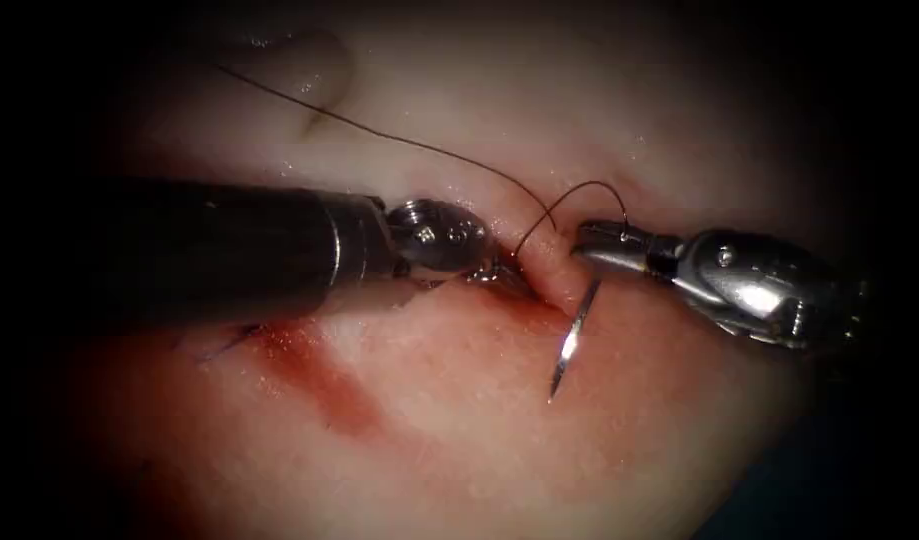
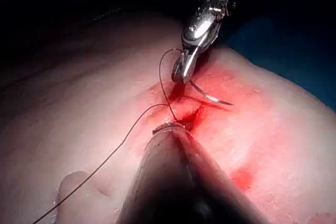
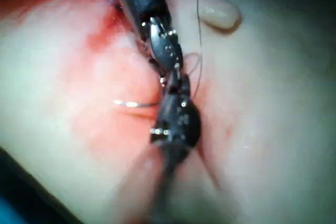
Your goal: Wound Closure
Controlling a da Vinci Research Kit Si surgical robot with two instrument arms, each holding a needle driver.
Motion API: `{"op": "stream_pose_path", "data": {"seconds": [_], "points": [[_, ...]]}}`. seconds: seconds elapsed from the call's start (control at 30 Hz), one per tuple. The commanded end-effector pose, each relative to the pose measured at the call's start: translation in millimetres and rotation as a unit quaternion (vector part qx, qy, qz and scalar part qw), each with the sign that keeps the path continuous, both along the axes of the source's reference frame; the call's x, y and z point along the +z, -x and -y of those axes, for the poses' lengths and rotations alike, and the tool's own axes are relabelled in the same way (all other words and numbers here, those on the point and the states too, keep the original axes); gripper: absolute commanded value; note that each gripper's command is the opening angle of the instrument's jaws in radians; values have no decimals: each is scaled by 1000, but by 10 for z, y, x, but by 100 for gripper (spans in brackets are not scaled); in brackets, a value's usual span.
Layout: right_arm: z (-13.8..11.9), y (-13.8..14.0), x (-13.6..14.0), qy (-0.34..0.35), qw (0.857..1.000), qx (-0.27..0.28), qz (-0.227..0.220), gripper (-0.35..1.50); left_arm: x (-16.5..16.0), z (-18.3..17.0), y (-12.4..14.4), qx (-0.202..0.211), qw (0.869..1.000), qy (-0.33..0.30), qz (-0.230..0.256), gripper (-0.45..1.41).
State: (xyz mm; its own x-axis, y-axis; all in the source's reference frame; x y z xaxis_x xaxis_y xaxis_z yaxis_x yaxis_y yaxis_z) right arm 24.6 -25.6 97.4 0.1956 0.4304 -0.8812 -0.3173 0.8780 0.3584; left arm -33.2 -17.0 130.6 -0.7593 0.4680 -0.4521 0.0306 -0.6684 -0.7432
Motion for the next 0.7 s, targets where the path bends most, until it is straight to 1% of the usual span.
{"op": "stream_pose_path", "data": {"seconds": [0.03, 0.1, 0.17, 0.23, 0.33, 0.4, 0.47, 0.7], "points": [[2, -8, 4, 3, 1000, -2, 0, -35, 4, -3, 5, 14, 1000, -10, -6, -15], [2, -8, 4, 3, 1000, -2, 0, -35, 2, -9, 6, 28, 999, -25, -15, -6], [1, -7, 4, 5, 1000, -2, 0, -35, 1, -18, 7, 43, 998, -32, -27, -3], [0, -7, 5, 11, 1000, -3, 3, -35, 1, -27, 10, 54, 997, -39, -43, -3], [-2, -6, 5, 15, 1000, 2, 2, -35, 6, -36, 16, 64, 996, -41, -53, -3], [-3, -6, 4, 18, 1000, 4, 2, -35, 10, -39, 21, 67, 995, -45, -56, -8], [-4, -5, 3, 21, 1000, 6, 2, -35, 16, -39, 24, 71, 994, -52, -62, -16], [-5, -3, -2, 23, 1000, 7, -1, -35, 32, -25, 23, 103, 988, -69, -93, -16]]}}
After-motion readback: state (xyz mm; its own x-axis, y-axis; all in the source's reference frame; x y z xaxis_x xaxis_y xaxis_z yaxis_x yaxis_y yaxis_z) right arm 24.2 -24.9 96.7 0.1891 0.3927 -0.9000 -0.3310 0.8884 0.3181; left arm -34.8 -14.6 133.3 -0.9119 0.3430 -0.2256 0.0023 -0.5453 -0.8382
